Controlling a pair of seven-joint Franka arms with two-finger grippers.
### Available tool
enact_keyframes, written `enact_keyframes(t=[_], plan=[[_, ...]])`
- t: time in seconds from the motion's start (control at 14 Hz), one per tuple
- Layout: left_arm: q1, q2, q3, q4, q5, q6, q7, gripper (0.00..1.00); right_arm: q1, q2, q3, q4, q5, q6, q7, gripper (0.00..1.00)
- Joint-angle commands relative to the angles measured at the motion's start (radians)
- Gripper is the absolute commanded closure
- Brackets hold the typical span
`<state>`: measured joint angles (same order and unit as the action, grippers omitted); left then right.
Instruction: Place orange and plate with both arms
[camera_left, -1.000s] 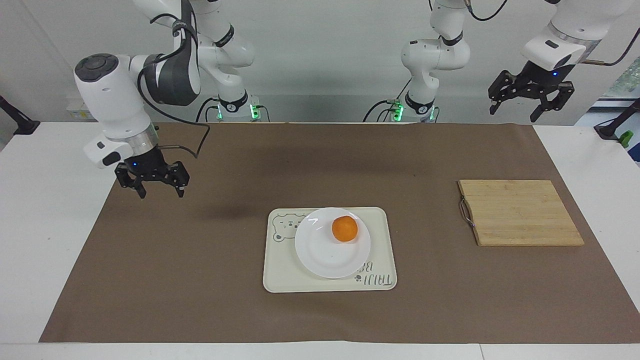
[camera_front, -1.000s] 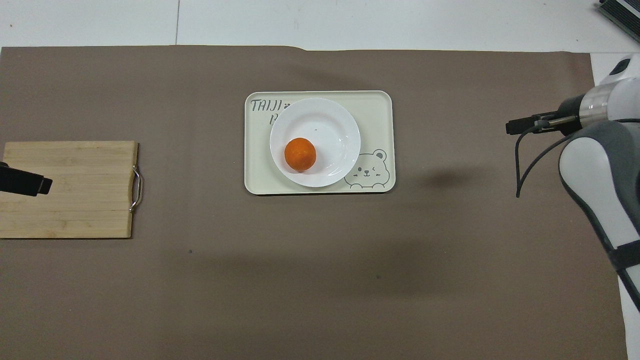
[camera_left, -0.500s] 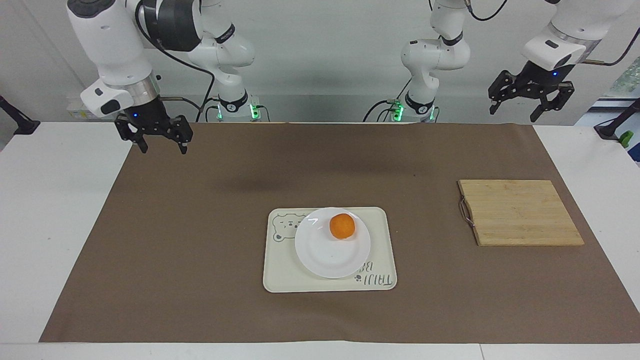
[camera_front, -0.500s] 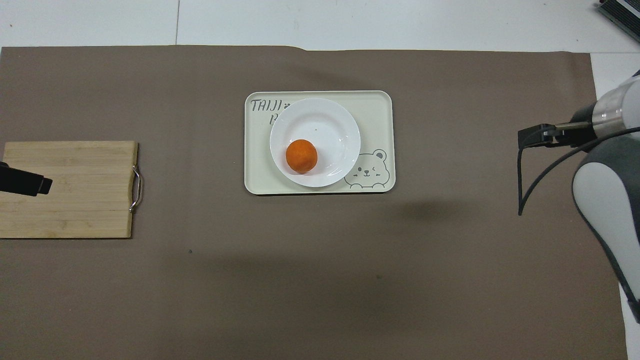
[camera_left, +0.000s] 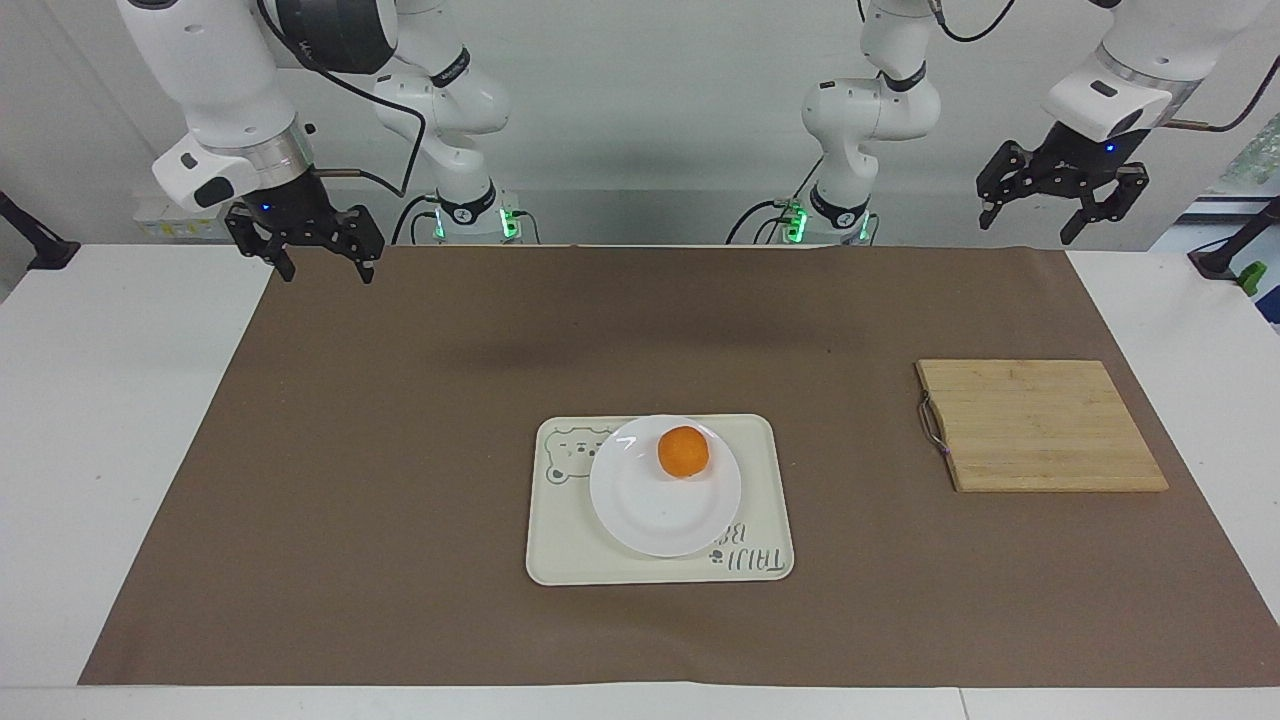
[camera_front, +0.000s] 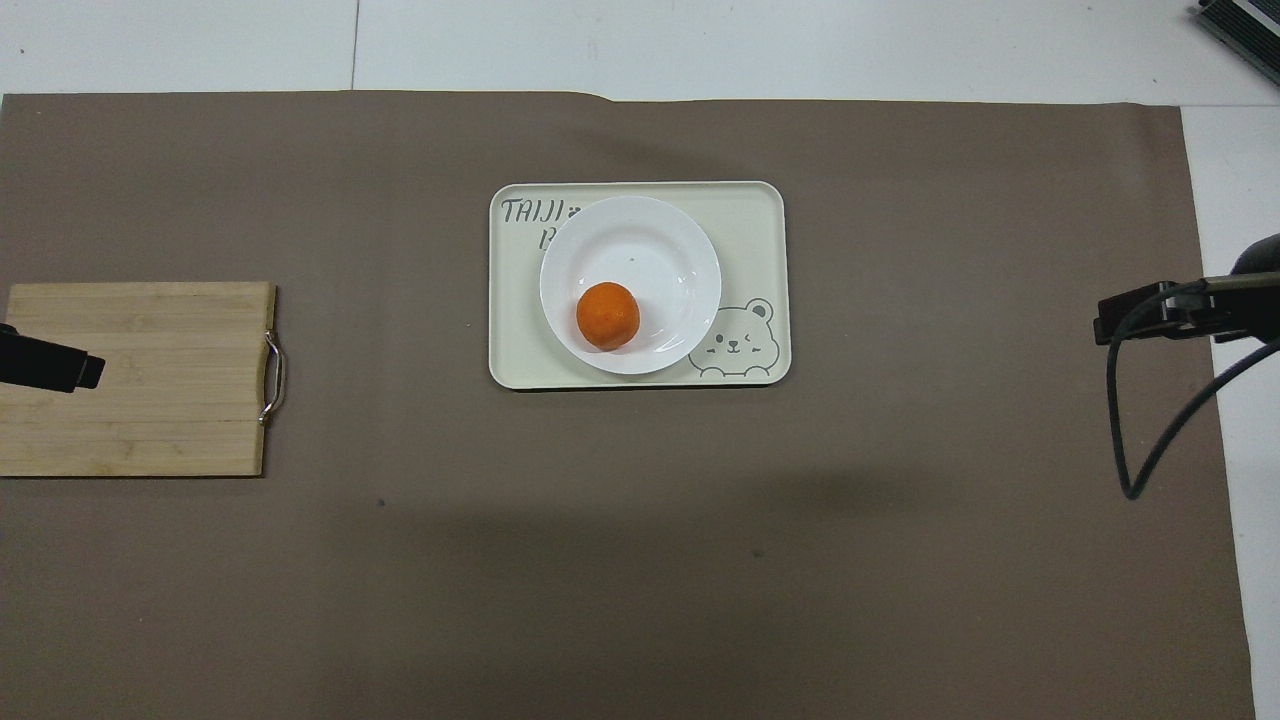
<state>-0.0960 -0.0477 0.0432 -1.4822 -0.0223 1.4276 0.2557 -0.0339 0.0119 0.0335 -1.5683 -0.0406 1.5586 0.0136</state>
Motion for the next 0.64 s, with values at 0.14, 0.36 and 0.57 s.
enact_keyframes(t=[0.14,0.36,0.57], plan=[[0.012,-0.021,-0.006,-0.023,0.010,-0.001,0.014,0.00,-0.012,0.000,0.008,0.004,0.024,-0.020,0.020,0.00],[0.012,-0.021,-0.006,-0.023,0.010,-0.003,0.014,0.00,-0.011,-0.001,0.009,0.004,0.024,-0.022,0.020,0.00],[0.012,-0.021,-0.006,-0.023,0.010,-0.003,0.014,0.00,-0.012,0.000,0.009,0.004,0.024,-0.020,0.019,0.00]])
